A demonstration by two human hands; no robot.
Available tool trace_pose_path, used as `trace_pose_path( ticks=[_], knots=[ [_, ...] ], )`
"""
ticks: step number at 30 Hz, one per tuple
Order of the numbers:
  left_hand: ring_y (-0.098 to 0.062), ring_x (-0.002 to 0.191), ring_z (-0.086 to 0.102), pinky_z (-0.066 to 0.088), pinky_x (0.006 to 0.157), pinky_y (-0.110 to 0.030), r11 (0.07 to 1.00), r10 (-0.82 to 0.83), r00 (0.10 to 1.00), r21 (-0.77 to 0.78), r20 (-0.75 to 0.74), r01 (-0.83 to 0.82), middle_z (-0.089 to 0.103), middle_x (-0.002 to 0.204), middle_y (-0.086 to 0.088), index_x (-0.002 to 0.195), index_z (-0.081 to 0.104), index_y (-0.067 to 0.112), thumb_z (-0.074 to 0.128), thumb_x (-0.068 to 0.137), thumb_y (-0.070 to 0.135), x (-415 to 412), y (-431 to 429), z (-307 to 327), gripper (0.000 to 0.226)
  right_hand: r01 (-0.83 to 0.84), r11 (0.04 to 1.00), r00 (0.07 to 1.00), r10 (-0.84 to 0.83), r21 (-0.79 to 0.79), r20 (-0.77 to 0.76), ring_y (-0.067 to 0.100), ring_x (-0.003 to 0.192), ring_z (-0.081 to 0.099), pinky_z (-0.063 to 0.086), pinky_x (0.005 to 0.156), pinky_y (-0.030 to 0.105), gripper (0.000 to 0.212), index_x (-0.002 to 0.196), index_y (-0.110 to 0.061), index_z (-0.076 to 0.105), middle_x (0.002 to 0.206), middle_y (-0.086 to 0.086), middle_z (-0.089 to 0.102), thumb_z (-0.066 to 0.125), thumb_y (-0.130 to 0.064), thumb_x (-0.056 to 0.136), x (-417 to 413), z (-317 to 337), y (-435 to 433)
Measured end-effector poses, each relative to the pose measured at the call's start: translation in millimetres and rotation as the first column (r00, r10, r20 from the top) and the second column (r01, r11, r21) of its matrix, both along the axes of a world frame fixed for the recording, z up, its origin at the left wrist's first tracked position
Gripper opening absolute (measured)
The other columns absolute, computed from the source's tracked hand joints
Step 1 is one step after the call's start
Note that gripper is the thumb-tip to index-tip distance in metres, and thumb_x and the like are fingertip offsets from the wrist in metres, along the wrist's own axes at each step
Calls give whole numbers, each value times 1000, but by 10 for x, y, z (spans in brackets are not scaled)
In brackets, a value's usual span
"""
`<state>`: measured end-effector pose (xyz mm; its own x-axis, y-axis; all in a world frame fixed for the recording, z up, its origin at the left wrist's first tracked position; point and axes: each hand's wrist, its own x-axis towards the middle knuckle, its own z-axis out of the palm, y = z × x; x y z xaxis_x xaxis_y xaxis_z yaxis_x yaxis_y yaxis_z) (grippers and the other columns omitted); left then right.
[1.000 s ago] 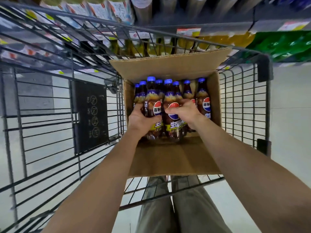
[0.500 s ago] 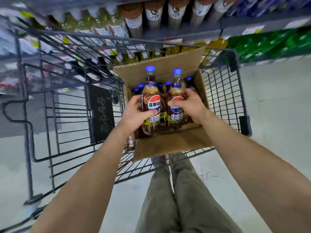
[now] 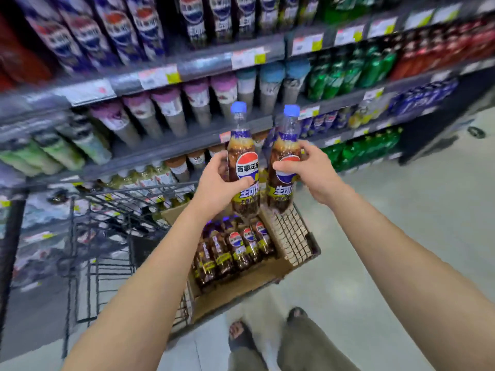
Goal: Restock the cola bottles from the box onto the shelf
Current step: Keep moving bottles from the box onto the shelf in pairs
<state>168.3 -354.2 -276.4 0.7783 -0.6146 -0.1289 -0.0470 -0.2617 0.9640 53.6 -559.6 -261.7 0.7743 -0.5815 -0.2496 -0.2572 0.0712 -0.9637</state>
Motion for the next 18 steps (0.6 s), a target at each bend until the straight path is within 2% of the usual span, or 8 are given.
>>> trace_pose_path(
  ticks=[2,4,6,8,10,14,16,18],
  knots=[
    [-12,113,70,55,103,-41,999,-27,998,-28,50,29,73,121,2,134,54,21,90,74,18,-68,-295,289,70,19,999,999,-18,-36,35,10,83,73,57,75,26,52,108,-23,64,99,-3,75,89,-2,67,-146,330,-263],
    [-7,109,70,56,98,-31,997,-49,994,-59,96,55,72,121,3,138,51,16,87,79,7,-163,-610,554,69,46,996,996,-40,-82,78,15,90,74,59,80,31,62,116,-20,63,106,2,75,91,-5,63,-313,603,-556],
    [0,106,69,56,95,-24,993,-71,988,-86,135,83,71,122,7,141,49,16,85,81,5,-297,-934,794,70,78,990,990,-63,-118,127,19,94,74,59,80,34,65,118,-23,64,110,5,75,93,-8,62,-515,853,-851],
    [4,105,68,55,90,-17,989,-91,982,-100,164,108,69,122,10,141,49,17,83,84,5,-468,-1267,1009,68,92,983,984,-65,-157,167,17,92,74,59,72,29,58,113,-28,65,108,2,75,92,-11,64,-741,1094,-1155],
    [0,107,69,55,89,-20,984,-96,978,-129,183,121,70,124,8,140,50,17,82,85,5,-671,-1612,1174,65,103,976,976,-62,-192,211,17,92,74,59,70,29,56,114,-27,65,107,1,74,91,-13,67,-989,1316,-1452],
    [-9,113,69,57,92,-30,979,-68,981,-175,181,100,69,129,5,140,49,22,83,85,10,-1114,-2304,1416,66,112,965,970,-54,-237,239,19,96,72,60,84,36,61,122,-23,64,112,3,71,92,-18,67,-1428,1549,-2180],
    [-7,109,70,56,90,-29,976,-42,982,-201,183,79,70,126,5,138,50,22,82,86,10,-1306,-2621,1527,63,97,958,974,-36,-269,223,20,102,70,59,88,42,72,125,-29,62,118,0,69,95,-32,61,-1585,1663,-2541],
    [1,99,70,55,83,-25,974,-17,983,-217,183,57,70,119,10,132,51,27,80,87,8,-1475,-2908,1642,57,90,952,976,-26,-291,216,21,106,69,59,90,45,86,129,-33,60,123,-1,66,95,-47,51,-1716,1774,-2865]
  ],
)
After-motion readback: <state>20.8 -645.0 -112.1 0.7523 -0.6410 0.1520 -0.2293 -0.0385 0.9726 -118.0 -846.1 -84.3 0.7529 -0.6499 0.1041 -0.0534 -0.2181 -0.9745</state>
